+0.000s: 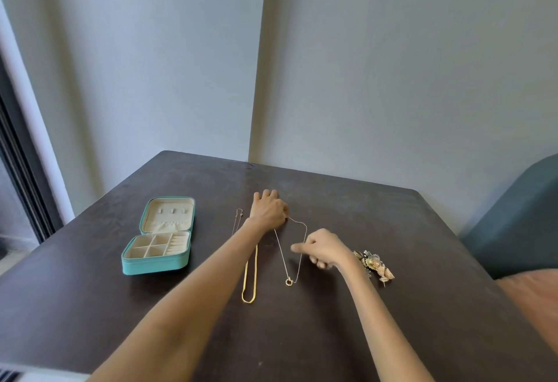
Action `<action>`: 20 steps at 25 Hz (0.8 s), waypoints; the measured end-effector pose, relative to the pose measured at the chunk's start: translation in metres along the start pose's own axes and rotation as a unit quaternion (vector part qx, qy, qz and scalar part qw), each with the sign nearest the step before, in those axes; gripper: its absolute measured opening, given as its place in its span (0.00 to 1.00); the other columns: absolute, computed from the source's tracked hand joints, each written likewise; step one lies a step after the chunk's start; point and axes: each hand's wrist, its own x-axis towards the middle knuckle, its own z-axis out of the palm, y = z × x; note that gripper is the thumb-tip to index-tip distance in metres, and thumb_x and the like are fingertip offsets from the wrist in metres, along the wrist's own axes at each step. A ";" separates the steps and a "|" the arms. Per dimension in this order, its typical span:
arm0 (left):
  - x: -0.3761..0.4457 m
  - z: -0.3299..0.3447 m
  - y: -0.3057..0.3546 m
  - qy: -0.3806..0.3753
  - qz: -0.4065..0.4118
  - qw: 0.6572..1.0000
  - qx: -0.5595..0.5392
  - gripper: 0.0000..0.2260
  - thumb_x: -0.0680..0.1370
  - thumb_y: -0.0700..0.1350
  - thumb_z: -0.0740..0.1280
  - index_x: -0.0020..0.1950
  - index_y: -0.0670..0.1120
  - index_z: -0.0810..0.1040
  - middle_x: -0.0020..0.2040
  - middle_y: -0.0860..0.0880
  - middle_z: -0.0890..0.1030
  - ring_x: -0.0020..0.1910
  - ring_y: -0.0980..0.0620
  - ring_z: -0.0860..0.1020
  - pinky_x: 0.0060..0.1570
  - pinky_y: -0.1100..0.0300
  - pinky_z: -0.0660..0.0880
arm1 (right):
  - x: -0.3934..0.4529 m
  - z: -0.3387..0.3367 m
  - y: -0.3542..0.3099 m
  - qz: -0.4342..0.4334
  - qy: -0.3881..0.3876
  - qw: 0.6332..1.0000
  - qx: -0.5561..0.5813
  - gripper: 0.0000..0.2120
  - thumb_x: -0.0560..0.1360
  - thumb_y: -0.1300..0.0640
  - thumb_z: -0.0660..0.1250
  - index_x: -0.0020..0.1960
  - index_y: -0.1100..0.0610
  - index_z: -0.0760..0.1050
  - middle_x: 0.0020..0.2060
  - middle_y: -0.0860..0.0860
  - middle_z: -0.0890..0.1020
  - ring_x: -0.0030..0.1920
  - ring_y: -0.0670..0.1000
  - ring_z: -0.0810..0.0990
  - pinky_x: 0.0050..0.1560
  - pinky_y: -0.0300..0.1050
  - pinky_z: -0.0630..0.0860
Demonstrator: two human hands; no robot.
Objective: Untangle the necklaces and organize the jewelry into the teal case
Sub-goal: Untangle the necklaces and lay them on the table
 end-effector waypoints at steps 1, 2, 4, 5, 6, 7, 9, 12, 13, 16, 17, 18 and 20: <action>0.002 -0.001 0.001 -0.005 -0.003 1.000 0.000 0.13 0.78 0.47 0.58 0.57 0.56 0.80 0.63 0.46 0.71 0.63 0.43 0.66 0.62 0.49 0.60 | -0.009 0.002 0.000 0.004 -0.051 0.998 -0.030 0.19 0.69 0.44 0.70 0.29 0.54 0.69 0.19 0.46 0.74 0.17 0.45 0.70 0.18 0.33 0.63; 0.005 -0.002 0.002 -0.011 -0.006 1.000 0.002 0.13 0.79 0.47 0.58 0.58 0.56 0.79 0.63 0.45 0.70 0.64 0.43 0.66 0.62 0.49 0.60 | -0.017 0.003 0.001 0.009 -0.085 0.995 -0.048 0.19 0.69 0.44 0.71 0.30 0.54 0.70 0.19 0.47 0.75 0.17 0.45 0.71 0.19 0.33 0.63; 0.008 -0.004 0.001 -0.019 -0.008 1.000 0.008 0.14 0.79 0.47 0.58 0.59 0.57 0.79 0.64 0.45 0.70 0.64 0.43 0.66 0.63 0.48 0.60 | -0.027 0.004 0.000 0.013 -0.119 0.991 -0.054 0.18 0.69 0.44 0.71 0.31 0.55 0.70 0.23 0.49 0.77 0.18 0.45 0.72 0.19 0.34 0.64; 0.009 -0.004 0.001 -0.022 -0.010 1.000 0.011 0.14 0.79 0.47 0.58 0.59 0.57 0.78 0.64 0.45 0.70 0.64 0.44 0.66 0.63 0.48 0.60 | -0.031 0.004 -0.001 0.012 -0.130 0.990 -0.056 0.18 0.70 0.44 0.71 0.32 0.55 0.70 0.24 0.49 0.77 0.18 0.45 0.73 0.19 0.35 0.64; 0.009 -0.004 -0.001 -0.026 -0.009 1.000 0.014 0.14 0.79 0.47 0.58 0.60 0.57 0.78 0.65 0.45 0.70 0.65 0.44 0.66 0.64 0.48 0.59 | -0.035 0.004 -0.002 0.012 -0.142 0.988 -0.061 0.18 0.69 0.44 0.71 0.32 0.55 0.71 0.24 0.49 0.77 0.19 0.45 0.73 0.19 0.35 0.65; 0.010 -0.005 -0.002 -0.030 -0.008 0.999 0.018 0.14 0.79 0.47 0.57 0.60 0.58 0.78 0.65 0.45 0.69 0.65 0.44 0.65 0.64 0.48 0.59 | -0.038 0.003 -0.003 0.011 -0.154 0.986 -0.067 0.17 0.69 0.44 0.71 0.33 0.55 0.71 0.25 0.49 0.78 0.19 0.45 0.73 0.20 0.35 0.65; 0.009 -0.008 -0.003 -0.040 -0.006 0.999 0.033 0.14 0.79 0.47 0.57 0.60 0.58 0.78 0.66 0.45 0.69 0.66 0.44 0.65 0.64 0.48 0.59 | -0.044 0.004 -0.005 0.010 -0.169 0.983 -0.074 0.17 0.69 0.43 0.72 0.33 0.55 0.72 0.25 0.49 0.78 0.20 0.44 0.74 0.20 0.35 0.65; 0.007 -0.011 -0.005 -0.051 -0.003 0.997 0.050 0.14 0.80 0.47 0.57 0.60 0.58 0.77 0.65 0.45 0.69 0.66 0.44 0.65 0.64 0.48 0.59 | -0.051 0.007 -0.007 0.010 -0.176 0.981 -0.079 0.17 0.69 0.43 0.71 0.33 0.54 0.73 0.25 0.48 0.78 0.20 0.44 0.74 0.20 0.35 0.65; 0.006 -0.012 -0.005 -0.053 -0.001 0.997 0.053 0.14 0.80 0.47 0.57 0.61 0.58 0.77 0.65 0.45 0.69 0.65 0.43 0.65 0.64 0.48 0.59 | -0.053 0.007 -0.009 0.012 -0.179 0.981 -0.079 0.17 0.70 0.43 0.71 0.33 0.54 0.73 0.25 0.48 0.78 0.19 0.44 0.73 0.20 0.35 0.64; 0.004 -0.013 -0.006 -0.058 0.001 0.997 0.054 0.14 0.79 0.48 0.57 0.60 0.58 0.77 0.64 0.45 0.69 0.65 0.43 0.65 0.64 0.48 0.59 | -0.057 0.006 -0.012 0.018 -0.189 0.978 -0.083 0.17 0.70 0.43 0.71 0.33 0.55 0.72 0.24 0.48 0.78 0.19 0.44 0.72 0.20 0.34 0.64; 0.004 -0.013 -0.006 -0.060 0.002 0.997 0.055 0.14 0.79 0.48 0.57 0.60 0.58 0.77 0.64 0.45 0.69 0.65 0.43 0.65 0.64 0.48 0.59 | -0.057 0.007 -0.012 0.020 -0.191 0.978 -0.085 0.18 0.70 0.43 0.71 0.33 0.55 0.72 0.24 0.48 0.78 0.19 0.44 0.72 0.20 0.34 0.64; 0.004 -0.013 -0.006 -0.061 0.004 0.997 0.054 0.14 0.80 0.48 0.57 0.60 0.58 0.77 0.64 0.45 0.69 0.65 0.43 0.65 0.64 0.48 0.59 | -0.057 0.007 -0.012 0.021 -0.191 0.978 -0.085 0.18 0.70 0.43 0.72 0.33 0.55 0.72 0.24 0.48 0.78 0.19 0.43 0.72 0.20 0.34 0.64; 0.004 -0.014 -0.006 -0.062 0.003 0.997 0.049 0.14 0.80 0.47 0.56 0.60 0.58 0.77 0.64 0.45 0.69 0.65 0.43 0.65 0.64 0.48 0.59 | -0.057 0.006 -0.011 0.024 -0.192 0.978 -0.082 0.18 0.70 0.43 0.72 0.34 0.55 0.72 0.25 0.49 0.78 0.19 0.43 0.72 0.20 0.34 0.64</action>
